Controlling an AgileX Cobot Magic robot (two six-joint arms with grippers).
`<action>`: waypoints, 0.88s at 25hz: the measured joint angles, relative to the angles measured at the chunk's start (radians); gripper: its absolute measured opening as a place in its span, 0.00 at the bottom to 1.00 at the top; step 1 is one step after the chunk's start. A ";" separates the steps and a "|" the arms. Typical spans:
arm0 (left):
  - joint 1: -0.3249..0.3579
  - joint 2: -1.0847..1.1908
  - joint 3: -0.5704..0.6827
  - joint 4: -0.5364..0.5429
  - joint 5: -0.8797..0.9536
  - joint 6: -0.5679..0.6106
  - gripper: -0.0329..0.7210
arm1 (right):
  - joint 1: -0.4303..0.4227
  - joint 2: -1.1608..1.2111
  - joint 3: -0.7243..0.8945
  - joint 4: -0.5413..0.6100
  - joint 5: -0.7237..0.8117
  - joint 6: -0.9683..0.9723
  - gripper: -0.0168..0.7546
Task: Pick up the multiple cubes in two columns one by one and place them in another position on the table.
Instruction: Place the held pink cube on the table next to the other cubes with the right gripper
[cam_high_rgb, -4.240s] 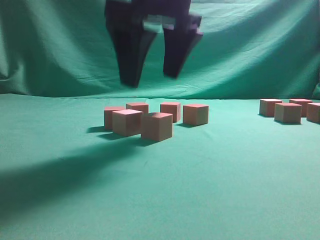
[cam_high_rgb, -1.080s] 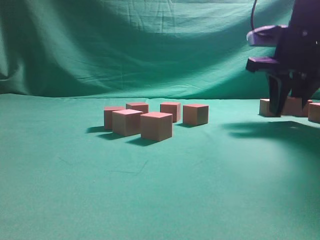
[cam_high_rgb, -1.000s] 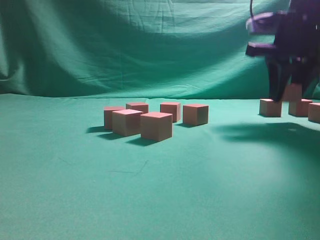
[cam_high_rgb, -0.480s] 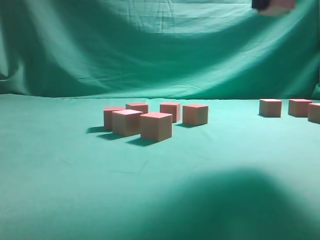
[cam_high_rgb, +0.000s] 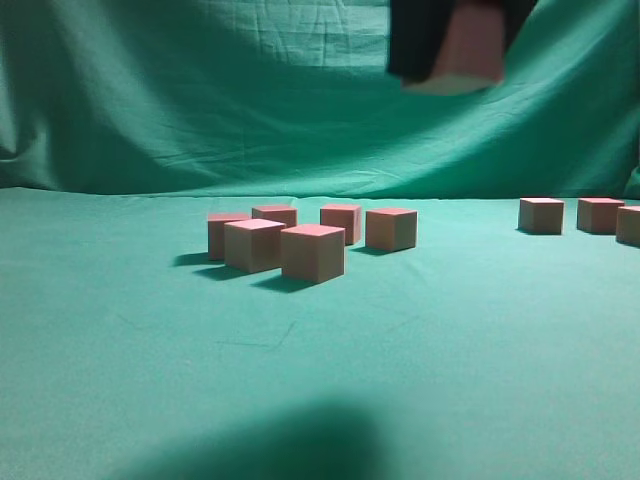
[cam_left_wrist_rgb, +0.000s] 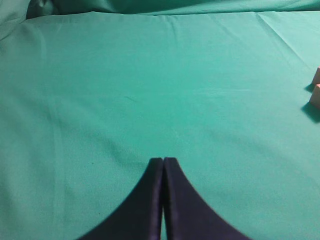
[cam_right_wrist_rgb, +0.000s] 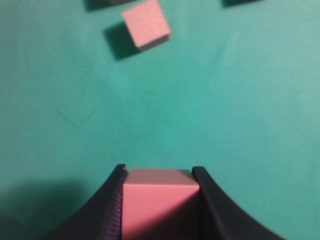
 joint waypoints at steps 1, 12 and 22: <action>0.000 0.000 0.000 0.000 0.000 0.000 0.04 | 0.021 0.002 0.018 -0.017 -0.033 0.035 0.36; 0.000 0.000 0.000 0.000 0.000 0.000 0.04 | 0.088 0.172 0.045 -0.277 -0.192 0.375 0.36; 0.000 0.000 0.000 0.000 0.000 0.000 0.04 | 0.077 0.259 0.045 -0.283 -0.318 0.432 0.36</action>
